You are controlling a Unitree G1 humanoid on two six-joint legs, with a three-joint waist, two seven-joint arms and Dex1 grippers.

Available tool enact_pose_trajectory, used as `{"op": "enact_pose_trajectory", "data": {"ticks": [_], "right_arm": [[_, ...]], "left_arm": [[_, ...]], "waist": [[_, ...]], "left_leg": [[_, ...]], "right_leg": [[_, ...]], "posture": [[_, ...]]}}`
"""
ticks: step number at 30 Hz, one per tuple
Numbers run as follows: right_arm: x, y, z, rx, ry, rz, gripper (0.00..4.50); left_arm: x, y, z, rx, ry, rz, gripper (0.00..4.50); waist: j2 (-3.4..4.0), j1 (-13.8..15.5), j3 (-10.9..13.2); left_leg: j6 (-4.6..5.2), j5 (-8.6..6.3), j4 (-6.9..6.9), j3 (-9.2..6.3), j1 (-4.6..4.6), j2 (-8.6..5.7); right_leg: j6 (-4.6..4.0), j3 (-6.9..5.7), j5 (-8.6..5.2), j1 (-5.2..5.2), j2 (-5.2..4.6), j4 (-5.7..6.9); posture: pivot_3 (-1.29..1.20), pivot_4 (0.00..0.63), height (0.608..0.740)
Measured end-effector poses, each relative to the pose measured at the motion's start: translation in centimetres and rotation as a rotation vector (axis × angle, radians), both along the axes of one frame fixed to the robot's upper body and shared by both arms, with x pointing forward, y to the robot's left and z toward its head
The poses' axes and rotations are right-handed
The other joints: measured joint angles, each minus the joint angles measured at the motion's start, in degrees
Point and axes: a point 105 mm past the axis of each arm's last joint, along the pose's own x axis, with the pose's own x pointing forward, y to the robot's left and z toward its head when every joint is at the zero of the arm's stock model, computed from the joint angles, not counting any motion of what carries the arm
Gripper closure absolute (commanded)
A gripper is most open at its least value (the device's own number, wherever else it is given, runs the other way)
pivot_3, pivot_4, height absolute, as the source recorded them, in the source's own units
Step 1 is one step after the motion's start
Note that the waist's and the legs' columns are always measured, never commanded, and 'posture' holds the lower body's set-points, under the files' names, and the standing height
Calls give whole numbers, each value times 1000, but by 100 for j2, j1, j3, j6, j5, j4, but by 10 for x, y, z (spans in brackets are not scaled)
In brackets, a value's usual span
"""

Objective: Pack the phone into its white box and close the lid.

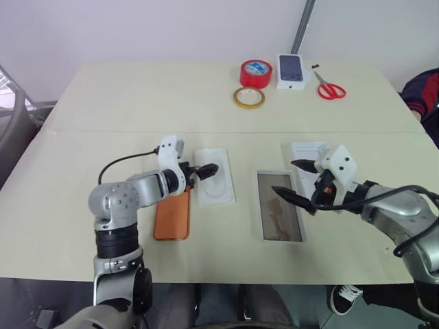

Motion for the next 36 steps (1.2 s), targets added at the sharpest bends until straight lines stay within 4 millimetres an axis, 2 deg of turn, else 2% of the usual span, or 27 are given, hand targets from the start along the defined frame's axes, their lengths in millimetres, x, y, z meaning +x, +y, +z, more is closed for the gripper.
{"op": "enact_pose_trajectory", "data": {"ticks": [1, 4, 8, 12, 14, 15, 17, 19, 24, 30, 36], "right_arm": [[0, 0, 0, -7, 4, -2, 0], [-3, -1, -2, -33, 20, 4, 0], [-21, 3, -4, -117, 64, 102, 0], [-50, 11, -17, -213, 157, 245, 0], [-64, 10, -33, -291, 225, 293, 0], [-70, 10, -42, -320, 253, 312, 246], [-77, 11, -58, -359, 289, 331, 830], [-78, 11, -64, -377, 292, 334, 1893], [-72, 10, -67, -417, 248, 327, 4470], [-61, 23, -66, -406, 179, 356, 4470], [-44, 59, -66, -403, 63, 454, 4470]], "left_arm": [[1, 0, -1, 5, 9, 1, 830], [1, 2, -7, 22, 33, 11, 2353], [1, 4, -13, 40, 62, 18, 4361], [2, 0, -12, 19, 67, 19, 4442], [3, 1, -10, -5, 66, 30, 4442], [4, 2, -9, -18, 66, 38, 4480], [5, 5, -6, -36, 68, 54, 4500], [6, 8, -5, -50, 71, 68, 4500], [6, 17, -5, -88, 93, 97, 4500], [13, 38, 13, -183, 71, 183, 4500], [22, 75, 29, -248, 49, 301, 4500]], "waist": [[0, -1, 0], [1, -2, 0], [-2, 22, 1], [-8, 37, 2], [-13, 36, 2], [-15, 35, 2], [-17, 34, 1], [-17, 13, 1], [-17, 13, 2], [-25, 9, 5], [-36, -20, 8]], "left_leg": [[-6, 3, 0, 0, 0, 0], [-16, 9, -1, 0, 0, 1], [-16, 9, 0, -2, -2, -2], [-16, 9, 3, -3, -2, -3], [-16, 9, 2, -5, -2, -2], [-16, 9, 2, -5, -2, -2], [-17, 9, 5, -4, -2, -2], [-19, 11, 5, -4, -2, -2], [-21, 12, 5, -6, -2, -2], [-24, 13, 6, -8, -3, -2], [-31, 16, 4, -10, -1, 0]], "right_leg": [[0, 0, 0, 0, 0, 0], [0, 1, 0, -1, 2, 0], [1, 0, 0, 1, 0, -2], [2, 0, -1, 3, 0, -3], [2, -1, -1, 3, 1, -3], [2, -1, -1, 3, 1, -3], [2, -1, -1, 3, 1, -3], [2, -1, -1, 3, 1, -2], [4, -2, -2, 3, 2, -2], [4, -4, -2, 2, 1, -2], [4, -7, -2, -2, 2, 1]], "posture": [[0, 150, 740], [0, 150, 740], [0, 150, 740], [0, 150, 740], [0, 150, 740], [0, 150, 740], [0, 150, 740], [0, 150, 740], [0, 150, 740], [0, 150, 740], [0, 150, 740]]}}
